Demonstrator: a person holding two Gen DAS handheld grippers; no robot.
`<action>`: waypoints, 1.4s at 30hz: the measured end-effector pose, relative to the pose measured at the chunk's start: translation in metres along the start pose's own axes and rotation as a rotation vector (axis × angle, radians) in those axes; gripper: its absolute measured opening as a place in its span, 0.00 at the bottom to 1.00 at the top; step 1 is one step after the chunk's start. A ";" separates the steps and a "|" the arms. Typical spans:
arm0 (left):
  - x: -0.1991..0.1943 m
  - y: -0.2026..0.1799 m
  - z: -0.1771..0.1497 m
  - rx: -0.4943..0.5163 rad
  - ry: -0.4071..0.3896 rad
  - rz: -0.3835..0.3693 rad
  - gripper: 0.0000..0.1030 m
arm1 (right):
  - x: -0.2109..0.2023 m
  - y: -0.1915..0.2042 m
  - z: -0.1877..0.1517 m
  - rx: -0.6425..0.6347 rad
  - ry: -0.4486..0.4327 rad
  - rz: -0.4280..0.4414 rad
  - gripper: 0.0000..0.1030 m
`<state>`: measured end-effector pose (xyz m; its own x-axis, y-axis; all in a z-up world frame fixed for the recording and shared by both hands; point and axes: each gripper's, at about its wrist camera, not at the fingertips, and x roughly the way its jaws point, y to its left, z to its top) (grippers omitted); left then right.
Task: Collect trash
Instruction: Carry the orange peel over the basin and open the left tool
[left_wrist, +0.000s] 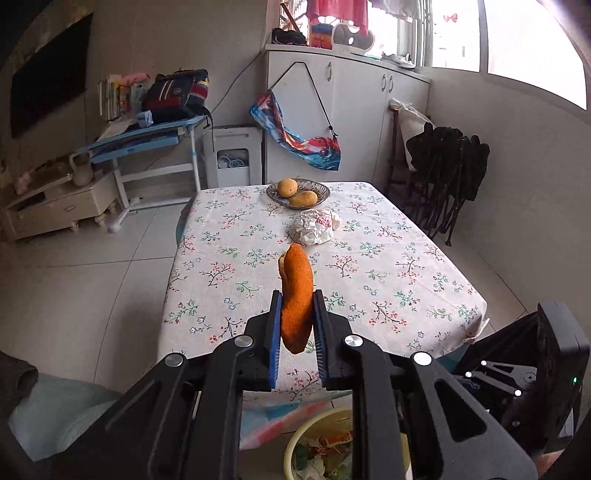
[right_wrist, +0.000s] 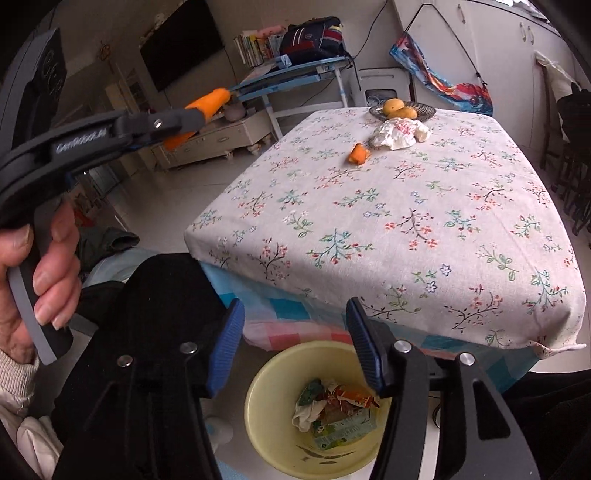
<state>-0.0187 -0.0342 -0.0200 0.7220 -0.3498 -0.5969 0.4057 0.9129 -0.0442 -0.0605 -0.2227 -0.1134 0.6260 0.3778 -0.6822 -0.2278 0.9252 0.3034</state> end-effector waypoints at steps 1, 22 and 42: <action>-0.003 -0.001 -0.002 0.003 0.001 -0.004 0.15 | -0.002 -0.002 0.002 0.011 -0.021 -0.004 0.58; -0.015 -0.045 -0.081 0.154 0.228 -0.211 0.15 | -0.032 -0.024 0.006 0.128 -0.196 -0.029 0.64; -0.046 -0.051 -0.074 0.267 0.085 -0.011 0.71 | -0.038 -0.021 -0.001 0.110 -0.206 -0.060 0.67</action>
<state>-0.1142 -0.0489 -0.0493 0.6721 -0.3300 -0.6628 0.5544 0.8176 0.1551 -0.0802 -0.2565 -0.0943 0.7778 0.2963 -0.5542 -0.1094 0.9323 0.3448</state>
